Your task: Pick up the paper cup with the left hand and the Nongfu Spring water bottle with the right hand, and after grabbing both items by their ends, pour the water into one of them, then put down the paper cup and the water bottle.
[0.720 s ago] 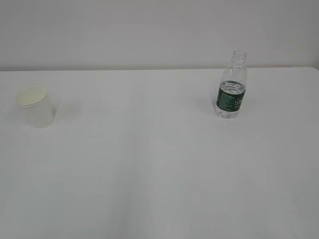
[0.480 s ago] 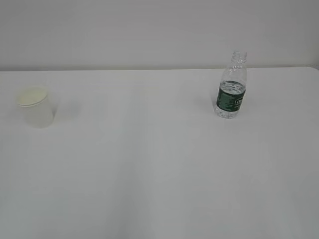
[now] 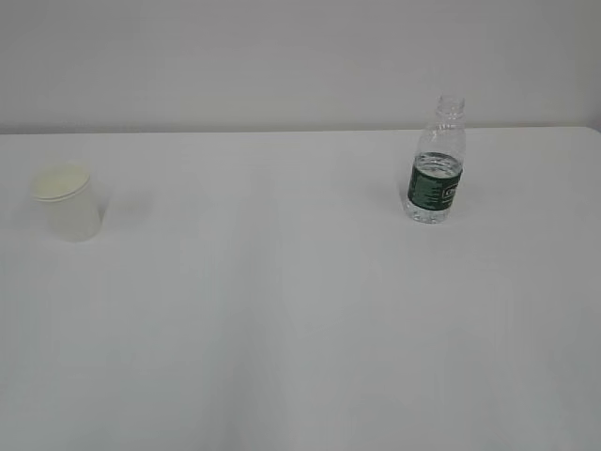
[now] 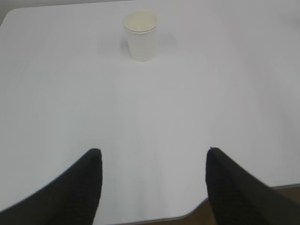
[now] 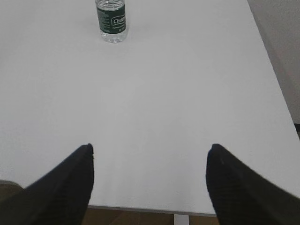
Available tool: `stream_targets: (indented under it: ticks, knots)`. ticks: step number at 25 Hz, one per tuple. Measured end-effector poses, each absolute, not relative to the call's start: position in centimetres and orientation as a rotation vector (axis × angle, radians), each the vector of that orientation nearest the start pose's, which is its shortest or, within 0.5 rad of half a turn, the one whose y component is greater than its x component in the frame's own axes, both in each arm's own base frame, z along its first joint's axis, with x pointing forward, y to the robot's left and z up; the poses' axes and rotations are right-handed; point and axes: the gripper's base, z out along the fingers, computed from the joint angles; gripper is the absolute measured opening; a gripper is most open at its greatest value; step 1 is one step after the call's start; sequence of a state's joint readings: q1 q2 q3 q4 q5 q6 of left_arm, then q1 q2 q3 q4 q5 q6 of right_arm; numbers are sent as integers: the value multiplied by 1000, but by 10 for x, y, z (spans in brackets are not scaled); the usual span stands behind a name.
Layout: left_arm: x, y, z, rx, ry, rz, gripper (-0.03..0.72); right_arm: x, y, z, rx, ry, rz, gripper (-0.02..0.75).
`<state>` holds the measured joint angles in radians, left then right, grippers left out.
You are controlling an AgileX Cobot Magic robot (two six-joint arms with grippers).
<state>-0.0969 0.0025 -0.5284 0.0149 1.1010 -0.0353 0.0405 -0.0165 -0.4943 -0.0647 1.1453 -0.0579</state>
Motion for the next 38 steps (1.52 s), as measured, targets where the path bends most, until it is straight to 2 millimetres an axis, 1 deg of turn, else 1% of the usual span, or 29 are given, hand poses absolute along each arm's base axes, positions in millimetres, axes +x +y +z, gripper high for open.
stream_targets:
  ticks: [6,15,18,22,28,31,34,38]
  knots:
    - [-9,2,282,62,2058,-64,478,-10,-6,269,-97,2115,-89,555]
    - [-9,2,282,62,2058,-64,432,-10,-6,269,-96,2115,-88,554]
    - [-9,2,282,62,2058,-64,429,-10,-6,269,-96,2113,-88,554]
    - [-9,3,283,61,2050,-46,428,-11,-6,275,-94,2075,-87,555]
    - [-8,5,284,59,2041,-19,428,-10,-6,279,-94,2036,-87,555]
    - [-3,6,286,60,2059,-4,428,-10,-6,281,-93,2016,-91,555]
    - [4,5,292,62,2060,1,428,-7,-6,283,-93,1999,-91,554]
    - [16,5,300,67,2065,23,428,5,-5,289,-98,1985,-91,554]
